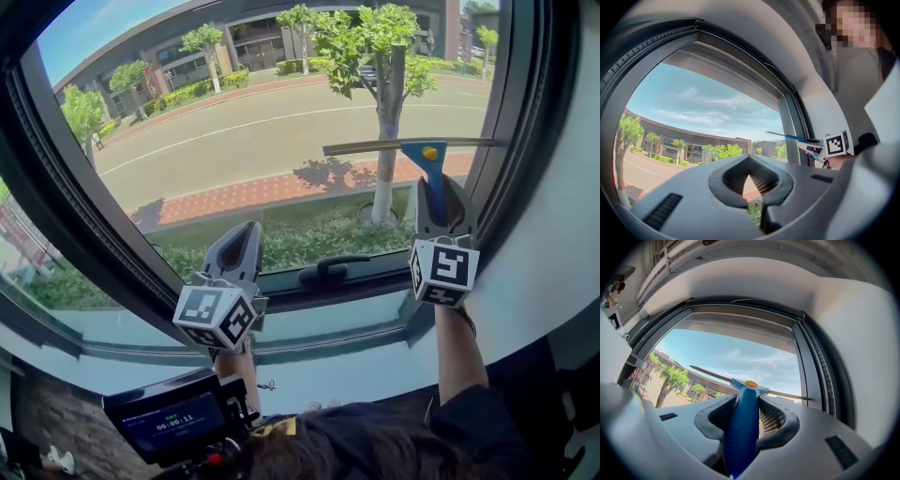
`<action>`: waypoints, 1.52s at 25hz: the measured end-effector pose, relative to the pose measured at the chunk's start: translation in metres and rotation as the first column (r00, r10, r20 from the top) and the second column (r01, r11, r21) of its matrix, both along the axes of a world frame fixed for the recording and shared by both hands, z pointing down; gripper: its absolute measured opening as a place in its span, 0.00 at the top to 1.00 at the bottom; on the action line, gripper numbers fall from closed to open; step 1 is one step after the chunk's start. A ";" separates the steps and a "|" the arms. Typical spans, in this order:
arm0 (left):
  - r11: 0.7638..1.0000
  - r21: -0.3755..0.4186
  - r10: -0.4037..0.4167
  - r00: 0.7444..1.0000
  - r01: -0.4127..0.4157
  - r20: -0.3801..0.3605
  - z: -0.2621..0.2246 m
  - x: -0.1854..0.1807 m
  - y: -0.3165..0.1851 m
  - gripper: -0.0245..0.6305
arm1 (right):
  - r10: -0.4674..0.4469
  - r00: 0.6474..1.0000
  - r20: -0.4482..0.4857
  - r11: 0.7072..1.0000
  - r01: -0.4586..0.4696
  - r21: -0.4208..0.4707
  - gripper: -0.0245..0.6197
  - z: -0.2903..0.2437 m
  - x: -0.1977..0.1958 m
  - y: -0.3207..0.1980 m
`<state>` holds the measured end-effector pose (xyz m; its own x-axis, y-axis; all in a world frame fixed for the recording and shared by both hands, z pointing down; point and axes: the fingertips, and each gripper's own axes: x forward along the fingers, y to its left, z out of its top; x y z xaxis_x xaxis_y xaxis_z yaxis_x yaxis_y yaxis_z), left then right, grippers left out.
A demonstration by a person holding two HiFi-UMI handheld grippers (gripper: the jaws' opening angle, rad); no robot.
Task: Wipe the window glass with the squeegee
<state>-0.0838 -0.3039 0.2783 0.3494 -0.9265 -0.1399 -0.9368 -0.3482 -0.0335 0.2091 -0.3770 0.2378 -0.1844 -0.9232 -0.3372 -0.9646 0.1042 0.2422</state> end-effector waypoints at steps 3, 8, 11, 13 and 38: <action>1.000 0.004 0.006 1.000 -0.006 -0.008 0.001 0.003 0.002 0.96 | 0.000 1.000 -0.002 1.000 0.000 -0.016 0.74 0.009 0.001 0.001; 1.000 0.001 0.006 0.999 -0.006 -0.036 0.004 0.004 0.003 0.96 | 0.001 1.000 -0.008 0.999 -0.001 -0.039 0.74 0.021 0.001 0.001; 1.000 -0.005 0.010 0.999 -0.011 -0.045 0.007 0.006 0.004 0.96 | -0.001 1.000 -0.007 0.998 0.001 -0.056 0.74 0.030 0.000 0.001; 1.000 -0.007 0.010 0.999 -0.011 -0.048 0.007 0.006 0.004 0.96 | -0.003 1.000 -0.003 0.998 0.003 -0.067 0.74 0.035 0.000 0.001; 0.999 -0.026 0.038 0.999 -0.038 -0.005 0.033 0.015 0.005 0.96 | 0.000 1.000 -0.020 0.984 -0.003 -0.176 0.74 0.106 0.001 0.003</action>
<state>-0.0691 -0.2994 0.3109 0.3838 -0.9159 -0.1174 -0.9230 -0.3843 -0.0194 0.2102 -0.3742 0.3437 -0.1881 -0.9680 -0.1660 -0.9600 0.1455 0.2393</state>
